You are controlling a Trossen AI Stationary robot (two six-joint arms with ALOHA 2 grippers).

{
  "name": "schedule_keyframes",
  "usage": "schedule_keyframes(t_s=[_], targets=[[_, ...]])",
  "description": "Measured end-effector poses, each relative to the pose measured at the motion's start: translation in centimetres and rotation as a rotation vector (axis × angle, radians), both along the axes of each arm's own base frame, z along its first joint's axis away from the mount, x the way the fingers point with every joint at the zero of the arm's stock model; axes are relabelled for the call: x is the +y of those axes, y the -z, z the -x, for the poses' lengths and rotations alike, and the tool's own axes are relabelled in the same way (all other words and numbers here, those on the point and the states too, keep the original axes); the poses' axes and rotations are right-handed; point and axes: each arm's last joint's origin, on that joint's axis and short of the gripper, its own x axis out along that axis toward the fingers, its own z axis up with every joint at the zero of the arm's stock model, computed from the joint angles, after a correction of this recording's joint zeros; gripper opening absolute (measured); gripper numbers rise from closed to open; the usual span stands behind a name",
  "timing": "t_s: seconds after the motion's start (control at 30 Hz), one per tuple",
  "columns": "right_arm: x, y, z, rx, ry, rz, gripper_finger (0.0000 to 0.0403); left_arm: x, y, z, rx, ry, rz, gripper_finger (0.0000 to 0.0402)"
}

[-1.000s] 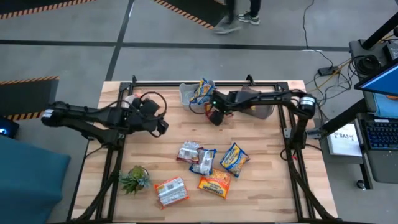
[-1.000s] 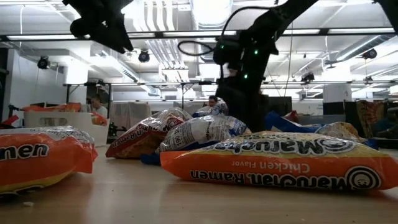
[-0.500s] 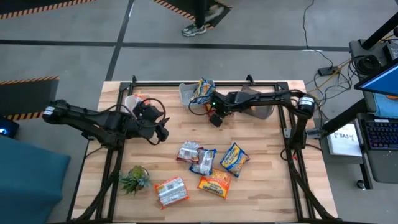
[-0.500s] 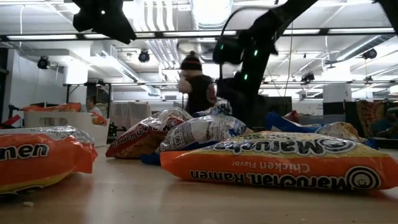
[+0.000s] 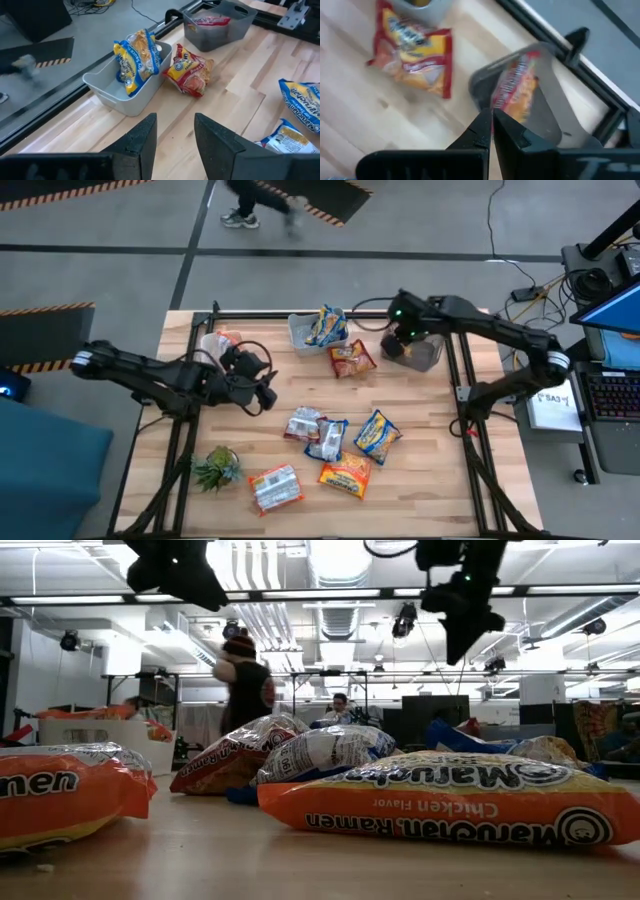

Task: Sort Maruchan noodles
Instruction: Put the top red noodle pack into the black bin

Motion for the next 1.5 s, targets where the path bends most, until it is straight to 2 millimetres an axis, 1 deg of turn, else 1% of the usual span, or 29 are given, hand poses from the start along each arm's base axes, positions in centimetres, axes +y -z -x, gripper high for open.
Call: schedule_keyframes(t_s=[0.03,0.1,0.2,0.3,0.37,0.53,0.63,0.7,0.83,0.93,1.0,1.1,1.17,1.27,1.43,1.5], targets=[[-0.1,0.1,0.3,-0.027,0.012,0.01,0.0008,-0.1,0.2,-0.3,0.008,0.004,-0.005,0.0113],[-0.2,0.3,0.2,-0.104,0.008,0.037,0.0009,-0.2,0.7,-1.0,0.028,0.011,-0.017,0.0113],[-0.2,1.5,-0.6,-0.227,-0.039,-0.004,0.0022,-0.4,1.4,-1.8,0.062,0.02,-0.036,0.0113],[-0.2,3.1,-1.9,-0.355,-0.083,-0.081,0.0053,-0.4,1.7,-2.2,0.079,0.007,-0.067,0.0113],[-0.2,4.6,-3.1,-0.377,-0.104,-0.093,0.0084,-0.4,1.7,-2.3,0.085,-0.001,-0.083,0.0113],[-0.1,8.0,-6.5,-0.368,-0.149,-0.113,0.0173,-0.4,1.5,-2.1,0.085,0.005,-0.095,0.0113],[-0.7,10.0,-8.4,-0.286,-0.134,-0.124,0.0224,-0.3,1.4,-2.0,0.081,0.005,-0.098,0.0113],[-1.2,11.4,-9.2,-0.219,-0.123,-0.136,0.0254,-0.3,1.4,-2.0,0.082,0.005,-0.097,0.0113],[-2.0,13.6,-11.1,-0.161,-0.122,-0.163,0.0298,-0.3,1.4,-2.0,0.082,0.005,-0.098,0.0113],[-2.4,15.3,-12.1,-0.116,-0.125,-0.181,0.0313,-0.3,1.4,-2.0,0.083,0.005,-0.097,0.0113],[-2.6,16.0,-12.5,-0.104,-0.126,-0.182,0.0308,-0.4,1.4,-2.0,0.082,0.004,-0.096,0.0113],[-2.7,16.8,-12.8,-0.084,-0.13,-0.181,0.0275,-0.3,1.4,-2.0,0.082,0.003,-0.096,0.0113],[-2.7,17.1,-12.8,-0.074,-0.129,-0.186,0.0236,-0.3,1.4,-2.0,0.082,0.003,-0.096,0.0113],[-2.4,17.0,-12.9,-0.074,-0.135,-0.191,0.0162,-0.3,1.4,-2.0,0.079,-0.013,-0.113,0.0113],[-1.5,15.7,-12.7,-0.077,-0.172,-0.185,0.0033,-0.3,1.4,-2.0,0.077,-0.022,-0.121,0.0113],[-0.9,14.9,-12.4,-0.076,-0.198,-0.189,0.0019,-0.3,1.4,-2.0,0.076,-0.023,-0.122,0.0113]])
